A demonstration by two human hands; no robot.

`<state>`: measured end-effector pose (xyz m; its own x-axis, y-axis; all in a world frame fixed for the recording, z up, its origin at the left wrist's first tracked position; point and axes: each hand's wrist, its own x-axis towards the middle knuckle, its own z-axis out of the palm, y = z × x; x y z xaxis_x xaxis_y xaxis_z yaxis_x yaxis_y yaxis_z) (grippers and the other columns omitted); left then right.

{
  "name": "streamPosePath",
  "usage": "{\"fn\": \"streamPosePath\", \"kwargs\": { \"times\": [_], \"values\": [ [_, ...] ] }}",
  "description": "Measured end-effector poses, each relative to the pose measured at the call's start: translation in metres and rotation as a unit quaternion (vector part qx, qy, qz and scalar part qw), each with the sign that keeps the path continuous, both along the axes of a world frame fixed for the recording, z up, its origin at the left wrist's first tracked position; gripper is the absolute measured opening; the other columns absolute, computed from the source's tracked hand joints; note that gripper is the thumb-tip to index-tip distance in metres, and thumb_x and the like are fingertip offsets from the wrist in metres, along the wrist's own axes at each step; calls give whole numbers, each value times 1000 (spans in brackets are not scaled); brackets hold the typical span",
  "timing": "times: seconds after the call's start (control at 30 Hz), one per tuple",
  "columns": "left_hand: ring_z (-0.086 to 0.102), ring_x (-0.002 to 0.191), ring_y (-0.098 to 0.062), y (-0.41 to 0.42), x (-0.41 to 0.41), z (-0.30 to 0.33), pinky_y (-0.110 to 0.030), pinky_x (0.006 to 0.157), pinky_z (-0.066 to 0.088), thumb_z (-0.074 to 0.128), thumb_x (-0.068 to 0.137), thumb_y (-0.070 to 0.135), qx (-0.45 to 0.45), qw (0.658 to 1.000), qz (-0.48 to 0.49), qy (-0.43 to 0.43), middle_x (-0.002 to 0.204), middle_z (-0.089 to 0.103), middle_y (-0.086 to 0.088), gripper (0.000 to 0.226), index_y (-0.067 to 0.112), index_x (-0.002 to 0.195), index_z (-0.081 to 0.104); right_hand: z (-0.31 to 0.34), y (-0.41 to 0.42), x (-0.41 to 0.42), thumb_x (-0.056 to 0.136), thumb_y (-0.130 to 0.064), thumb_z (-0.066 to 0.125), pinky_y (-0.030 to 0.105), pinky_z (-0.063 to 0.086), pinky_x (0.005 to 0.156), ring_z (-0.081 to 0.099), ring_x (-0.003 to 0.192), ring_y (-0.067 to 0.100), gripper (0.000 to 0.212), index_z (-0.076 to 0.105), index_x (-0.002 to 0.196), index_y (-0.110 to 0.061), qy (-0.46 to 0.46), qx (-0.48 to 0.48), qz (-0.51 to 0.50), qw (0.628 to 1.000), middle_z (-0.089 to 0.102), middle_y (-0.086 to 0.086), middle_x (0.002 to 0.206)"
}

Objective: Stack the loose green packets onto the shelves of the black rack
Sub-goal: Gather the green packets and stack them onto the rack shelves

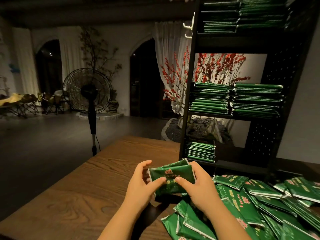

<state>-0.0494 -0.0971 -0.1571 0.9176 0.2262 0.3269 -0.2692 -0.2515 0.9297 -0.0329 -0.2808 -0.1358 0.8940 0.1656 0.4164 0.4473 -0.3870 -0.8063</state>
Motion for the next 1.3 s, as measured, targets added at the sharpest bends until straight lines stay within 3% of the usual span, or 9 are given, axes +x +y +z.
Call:
{"fn": "streamPosePath", "kwargs": {
  "times": [0.17,0.27,0.4,0.57,0.67,0.83,0.97,1.07,1.3],
  "values": [
    [71,81,-6,4,-3,8,-18,62,55,70,86,1,-155,988,-2,6,100,71,-3,30,17,109,62,-3,6,0,84,-29,75,24,54,76,64,86,-1,28,55,103,-35,24,-47,0,999,69,-13,93],
    [67,91,-14,8,-4,7,-31,75,58,60,89,-3,-92,995,38,17,104,67,-3,32,24,105,60,-3,5,-1,82,-42,75,20,46,66,60,86,2,43,42,108,-38,27,-151,-42,987,61,-17,97],
    [60,90,-11,9,1,-1,-35,77,55,55,89,8,94,989,48,103,102,59,5,33,29,112,44,-4,7,0,83,-47,71,28,47,88,55,108,10,61,34,131,-41,29,-239,-46,970,51,-19,121],
    [60,90,-10,9,3,-4,-36,81,53,52,90,14,151,977,57,137,99,62,6,19,27,104,49,-4,8,0,91,-42,63,22,42,62,55,73,6,41,40,124,-36,37,-262,-49,963,59,-10,83],
    [61,89,-14,12,3,-6,-40,85,53,51,89,22,165,973,75,143,94,63,5,13,29,100,50,-3,7,0,90,-45,63,36,49,90,55,84,12,49,35,129,-37,40,-242,-64,967,56,-12,95],
    [52,105,-20,11,5,-6,-35,85,43,48,92,35,293,928,72,220,100,55,7,18,32,110,45,-1,8,-4,97,-36,55,49,14,122,54,82,12,43,33,133,-29,54,-327,-59,942,53,-12,75],
    [58,96,-14,9,4,-6,-38,87,52,51,94,28,167,972,59,157,99,63,9,9,33,101,52,5,5,-6,95,-35,58,31,46,87,52,106,14,26,42,115,-37,45,-196,-65,977,56,-17,93],
    [61,87,-8,3,4,-2,-24,73,49,54,96,15,66,993,48,84,95,66,5,13,27,98,58,11,2,-7,93,-25,64,11,42,61,56,77,-7,18,50,98,-36,9,-83,-72,994,61,-18,90],
    [60,72,-12,-23,15,12,-31,67,46,59,97,24,-27,999,-33,25,85,69,2,8,28,102,63,28,-14,1,95,-11,56,25,37,56,45,62,11,5,55,95,-16,99,156,-96,978,53,-2,75]
  ]
}}
